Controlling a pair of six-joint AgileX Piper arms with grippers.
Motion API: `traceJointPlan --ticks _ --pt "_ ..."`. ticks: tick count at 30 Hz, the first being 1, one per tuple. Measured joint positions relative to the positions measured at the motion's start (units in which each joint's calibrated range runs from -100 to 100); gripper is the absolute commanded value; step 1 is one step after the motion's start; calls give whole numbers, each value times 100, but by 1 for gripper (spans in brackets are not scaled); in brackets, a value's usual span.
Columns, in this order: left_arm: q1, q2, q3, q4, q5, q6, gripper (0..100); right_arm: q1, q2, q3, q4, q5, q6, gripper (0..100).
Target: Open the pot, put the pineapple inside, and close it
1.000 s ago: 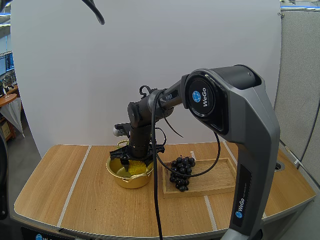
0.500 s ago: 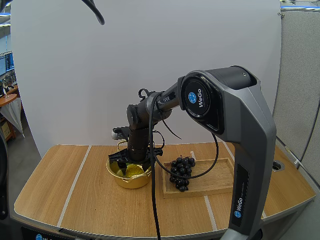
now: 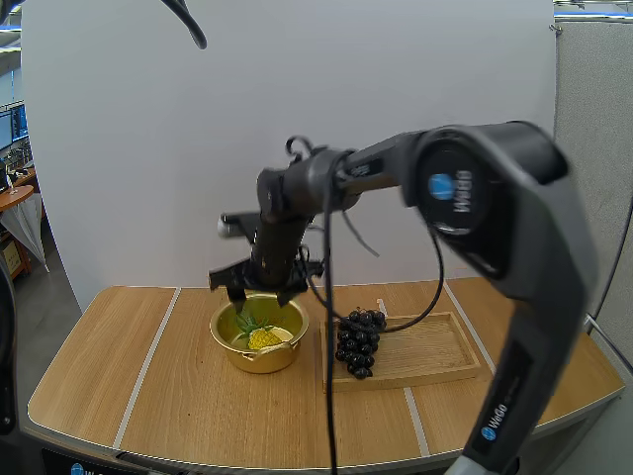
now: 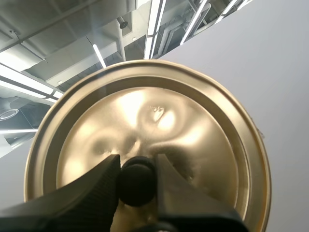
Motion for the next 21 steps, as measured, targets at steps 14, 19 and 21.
traceJointPlan --ticks 14,19,21 --pt "0 0 0 0 0 0 1 0 -2589 0 -318 1618 0 100" --pt "0 0 0 0 0 0 1 0 -3290 233 -512 2132 0 100" --pt "0 0 0 0 0 0 1 0 -3780 576 -637 2230 -11 100"
